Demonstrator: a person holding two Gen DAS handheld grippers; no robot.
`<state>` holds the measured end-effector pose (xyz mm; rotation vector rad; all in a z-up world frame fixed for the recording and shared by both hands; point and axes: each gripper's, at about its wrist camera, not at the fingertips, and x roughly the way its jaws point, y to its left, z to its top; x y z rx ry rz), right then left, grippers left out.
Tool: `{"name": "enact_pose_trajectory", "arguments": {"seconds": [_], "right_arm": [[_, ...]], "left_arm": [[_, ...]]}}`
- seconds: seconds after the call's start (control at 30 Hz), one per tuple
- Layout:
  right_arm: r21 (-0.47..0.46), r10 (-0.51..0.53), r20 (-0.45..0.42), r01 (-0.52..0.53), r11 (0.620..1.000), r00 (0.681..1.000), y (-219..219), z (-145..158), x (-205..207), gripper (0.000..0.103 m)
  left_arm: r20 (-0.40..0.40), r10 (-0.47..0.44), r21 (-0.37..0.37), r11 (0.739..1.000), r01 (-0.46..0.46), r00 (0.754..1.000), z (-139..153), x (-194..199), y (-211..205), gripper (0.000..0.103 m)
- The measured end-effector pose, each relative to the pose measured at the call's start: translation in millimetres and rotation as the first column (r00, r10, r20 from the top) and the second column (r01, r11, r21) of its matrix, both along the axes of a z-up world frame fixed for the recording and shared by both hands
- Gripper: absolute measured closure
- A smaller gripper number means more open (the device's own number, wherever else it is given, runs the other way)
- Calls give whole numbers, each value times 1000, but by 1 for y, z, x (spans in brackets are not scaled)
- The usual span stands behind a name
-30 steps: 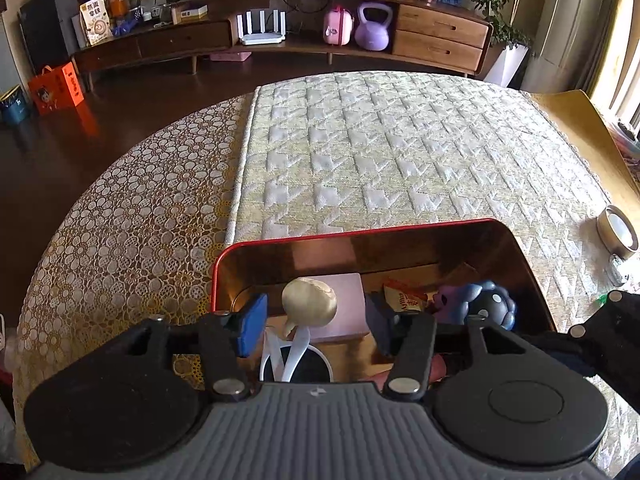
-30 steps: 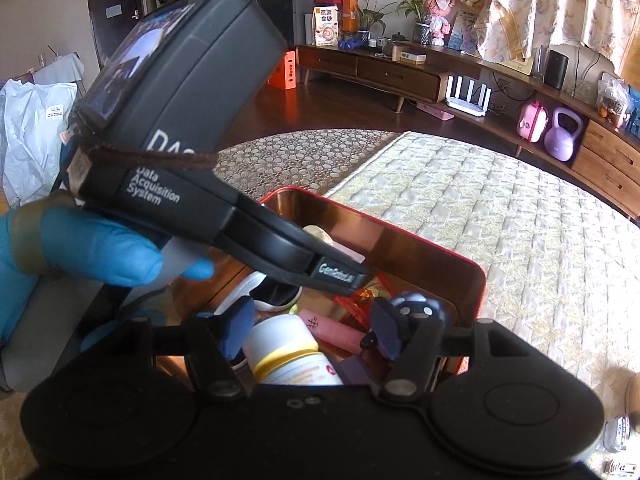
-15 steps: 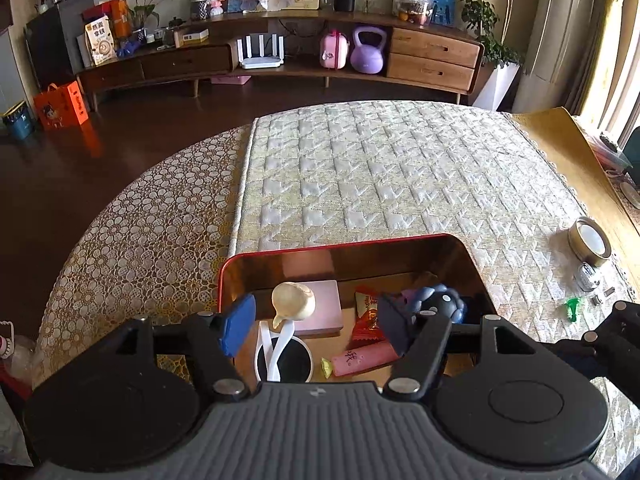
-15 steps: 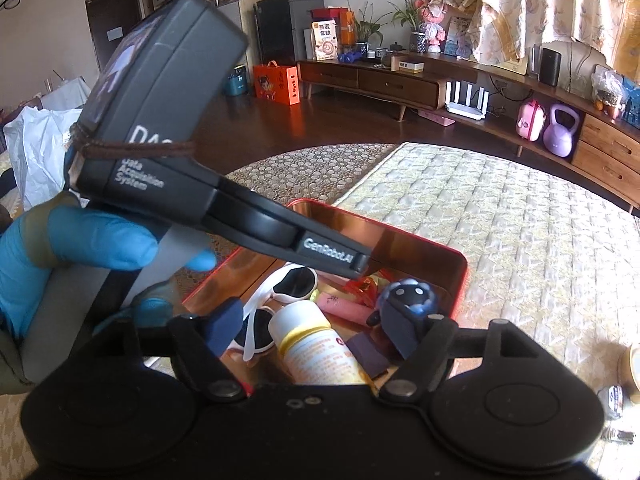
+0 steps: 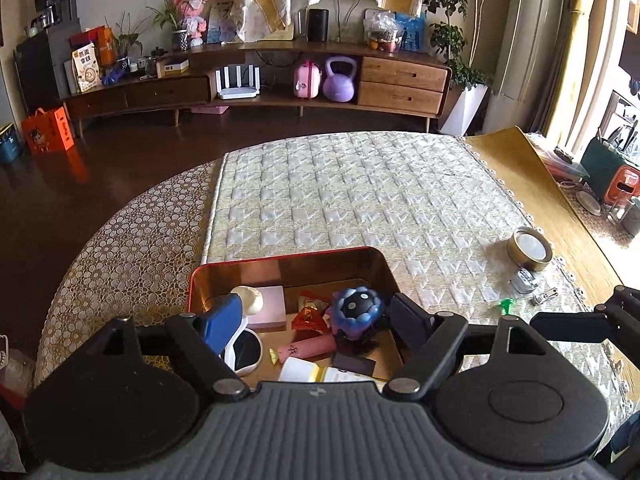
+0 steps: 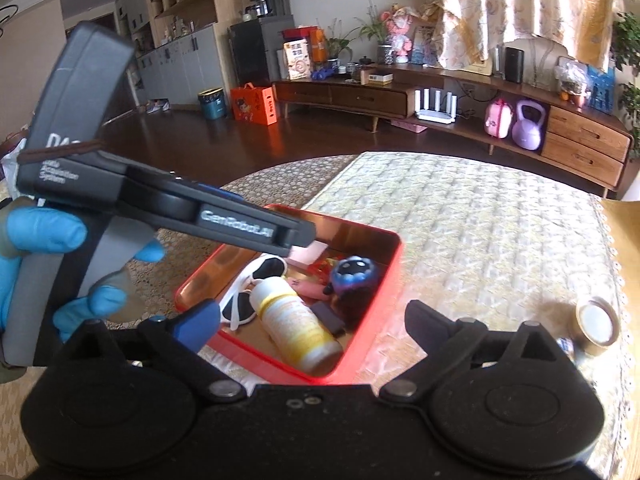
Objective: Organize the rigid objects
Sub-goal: 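Lift both open grippers out of the red tin, then move both grippers toward the green plastic piece and silver round lid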
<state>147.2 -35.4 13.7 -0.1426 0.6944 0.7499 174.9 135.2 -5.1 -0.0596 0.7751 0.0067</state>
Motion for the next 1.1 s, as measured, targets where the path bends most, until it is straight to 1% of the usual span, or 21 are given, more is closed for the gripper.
{"name": "enact_pose_trajectory", "arguments": {"seconds": [0.1, 0.2, 0.43, 0.57, 0.67, 0.8, 0.9, 1.0, 1.1], "right_arm": [[13, -27, -11, 27, 1000, 1000, -19, 0, -3, 2], [35, -53, -38, 54, 998, 998, -38, -3, -7, 1], [62, -129, -42, 132, 989, 991, -84, -10, -17, 1], [68, -196, -30, 198, 978, 980, -112, -15, -19, 1], [86, -245, -47, 249, 965, 968, -135, -19, -19, 0], [93, -284, -59, 288, 953, 957, -161, -24, -19, 0], [87, -314, -51, 317, 944, 948, -179, -27, -19, 0], [94, -341, -56, 345, 934, 938, -196, -27, -14, 0], [98, -363, -63, 367, 925, 930, -207, -29, -6, 0]], "left_arm": [[13, -7, -7, 1000, 7, 1000, 4, -9, -10, 21], [32, 9, -4, 1000, -9, 999, 7, -18, -20, 21], [48, 7, -17, 1000, -6, 999, 9, -33, -45, 19], [58, -1, -35, 999, 3, 998, 8, -40, -60, 19], [59, -12, -43, 999, 15, 998, 6, -41, -73, 19], [50, -31, -56, 998, 34, 998, 0, -40, -90, 18], [61, -50, -32, 998, 52, 997, -4, -40, -107, 18], [73, -73, 22, 997, 72, 995, -8, -39, -127, 18], [86, -96, 32, 995, 94, 992, -10, -37, -143, 18]]}}
